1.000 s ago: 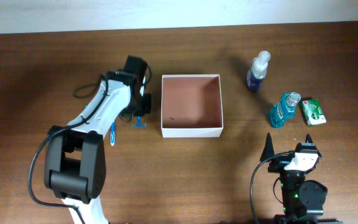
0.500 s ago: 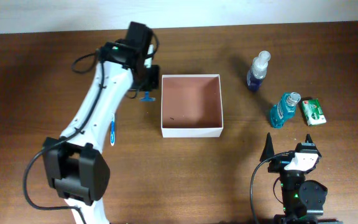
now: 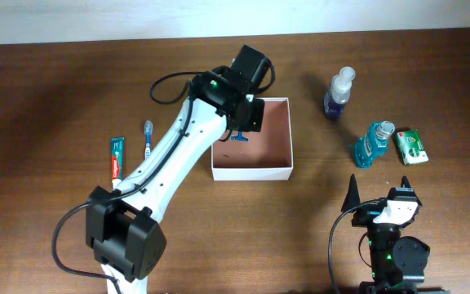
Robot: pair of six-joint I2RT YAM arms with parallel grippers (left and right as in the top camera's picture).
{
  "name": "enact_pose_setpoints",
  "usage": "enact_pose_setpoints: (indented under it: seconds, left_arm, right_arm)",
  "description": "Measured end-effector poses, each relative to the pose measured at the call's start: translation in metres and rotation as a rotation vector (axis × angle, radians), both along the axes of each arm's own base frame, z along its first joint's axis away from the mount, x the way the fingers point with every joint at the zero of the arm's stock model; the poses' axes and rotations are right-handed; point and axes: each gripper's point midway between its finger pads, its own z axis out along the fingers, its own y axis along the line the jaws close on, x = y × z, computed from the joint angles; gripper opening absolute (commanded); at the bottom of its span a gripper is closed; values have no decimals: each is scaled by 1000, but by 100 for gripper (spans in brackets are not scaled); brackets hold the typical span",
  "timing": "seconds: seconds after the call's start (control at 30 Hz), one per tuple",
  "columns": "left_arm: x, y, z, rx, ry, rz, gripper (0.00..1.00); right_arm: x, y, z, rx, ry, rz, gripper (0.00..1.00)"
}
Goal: Pack container
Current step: 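Lift the razor and carry it over the pink box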
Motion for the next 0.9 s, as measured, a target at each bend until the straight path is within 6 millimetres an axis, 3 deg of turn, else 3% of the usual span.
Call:
enact_pose_setpoints:
  seconds: [0.33, 0.73, 0.9]
  left_arm:
    - [10, 6, -3, 24, -33, 98, 8]
    - [15, 5, -71, 104, 78, 133, 9]
    - [14, 6, -83, 120, 98, 134, 9]
  right_arm:
    - [0, 0, 0, 0, 0, 0, 98]
    - [0, 0, 0, 0, 0, 0, 98]
    - [0, 0, 0, 0, 0, 0, 98]
